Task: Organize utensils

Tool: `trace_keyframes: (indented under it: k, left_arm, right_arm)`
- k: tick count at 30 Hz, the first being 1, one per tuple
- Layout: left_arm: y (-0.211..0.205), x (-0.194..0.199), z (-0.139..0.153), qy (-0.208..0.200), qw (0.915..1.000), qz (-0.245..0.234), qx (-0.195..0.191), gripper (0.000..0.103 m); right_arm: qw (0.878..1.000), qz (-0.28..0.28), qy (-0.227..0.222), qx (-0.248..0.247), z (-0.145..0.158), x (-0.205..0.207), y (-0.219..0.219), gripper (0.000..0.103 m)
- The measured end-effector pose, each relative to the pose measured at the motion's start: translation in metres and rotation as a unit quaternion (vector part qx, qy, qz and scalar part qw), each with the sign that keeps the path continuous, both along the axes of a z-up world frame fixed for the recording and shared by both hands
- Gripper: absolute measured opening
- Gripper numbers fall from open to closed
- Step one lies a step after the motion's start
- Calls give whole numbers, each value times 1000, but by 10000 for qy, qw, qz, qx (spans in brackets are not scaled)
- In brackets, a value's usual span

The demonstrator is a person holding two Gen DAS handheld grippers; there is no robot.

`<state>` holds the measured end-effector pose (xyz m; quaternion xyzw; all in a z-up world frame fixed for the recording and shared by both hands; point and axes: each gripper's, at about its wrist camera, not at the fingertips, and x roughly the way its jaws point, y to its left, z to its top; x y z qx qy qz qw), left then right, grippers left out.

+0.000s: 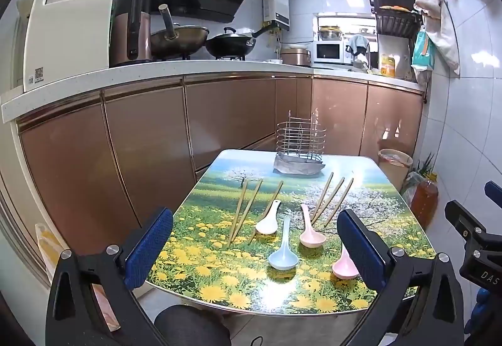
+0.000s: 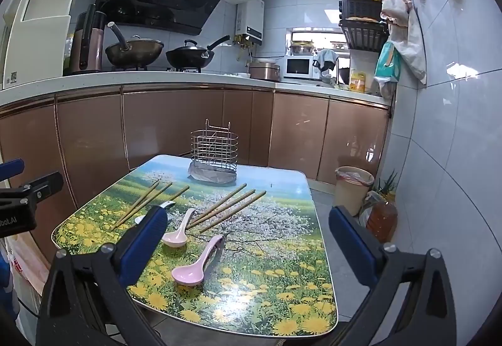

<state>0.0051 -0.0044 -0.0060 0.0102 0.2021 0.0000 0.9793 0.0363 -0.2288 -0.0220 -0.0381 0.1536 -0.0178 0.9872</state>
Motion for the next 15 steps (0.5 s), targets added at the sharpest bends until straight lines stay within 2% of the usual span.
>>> trace_keyframes:
  k: [15]
  left_arm:
    - [0, 1, 5, -103, 9999, 89, -6, 103]
  right_arm:
    - [10000, -35, -27, -16, 2, -1, -4, 103]
